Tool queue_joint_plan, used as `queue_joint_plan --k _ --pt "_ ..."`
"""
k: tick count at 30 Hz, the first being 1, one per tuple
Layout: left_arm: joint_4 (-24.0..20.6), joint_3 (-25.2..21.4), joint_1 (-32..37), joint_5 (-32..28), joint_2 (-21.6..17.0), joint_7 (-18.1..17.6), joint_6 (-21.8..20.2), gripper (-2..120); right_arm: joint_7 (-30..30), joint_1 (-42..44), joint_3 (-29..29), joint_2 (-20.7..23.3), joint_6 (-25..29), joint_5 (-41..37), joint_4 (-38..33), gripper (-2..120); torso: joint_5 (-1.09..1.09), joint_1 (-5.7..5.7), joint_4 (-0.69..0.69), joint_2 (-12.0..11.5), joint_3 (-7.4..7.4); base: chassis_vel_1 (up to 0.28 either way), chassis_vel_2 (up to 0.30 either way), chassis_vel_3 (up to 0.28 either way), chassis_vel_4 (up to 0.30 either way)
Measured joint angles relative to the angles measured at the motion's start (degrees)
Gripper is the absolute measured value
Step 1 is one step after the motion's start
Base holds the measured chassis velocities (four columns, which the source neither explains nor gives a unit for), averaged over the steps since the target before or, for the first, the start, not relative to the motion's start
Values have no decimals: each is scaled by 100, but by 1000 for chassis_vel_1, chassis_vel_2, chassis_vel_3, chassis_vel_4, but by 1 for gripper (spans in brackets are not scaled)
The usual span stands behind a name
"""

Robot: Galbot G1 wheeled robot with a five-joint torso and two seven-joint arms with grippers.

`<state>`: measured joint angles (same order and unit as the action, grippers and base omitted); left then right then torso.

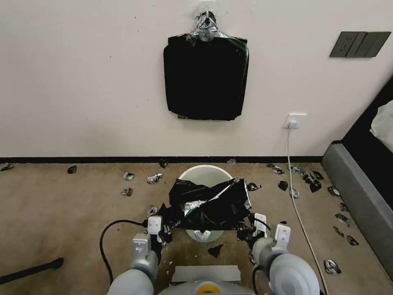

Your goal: Place a trash bag onto the trash bin.

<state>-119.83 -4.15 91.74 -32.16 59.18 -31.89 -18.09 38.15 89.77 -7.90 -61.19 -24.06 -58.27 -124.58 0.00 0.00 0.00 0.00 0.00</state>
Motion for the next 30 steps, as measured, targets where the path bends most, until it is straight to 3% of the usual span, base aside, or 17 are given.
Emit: queue_joint_plan --k 13,21,30 --pt "-202 -52 135 61 -167 17 -93 70 100 183 -26 13 4 16 -239 69 0 0 0 0 0 0 0 0 0" --pt "-398 -116 319 104 -380 290 78 98 143 318 -29 24 -1 36 -380 98 -1 0 0 0 0 0 0 0 0" --pt "-619 -260 664 402 -783 626 227 100 165 526 -101 86 -18 107 -555 100 -1 0 0 0 0 0 0 0 0"
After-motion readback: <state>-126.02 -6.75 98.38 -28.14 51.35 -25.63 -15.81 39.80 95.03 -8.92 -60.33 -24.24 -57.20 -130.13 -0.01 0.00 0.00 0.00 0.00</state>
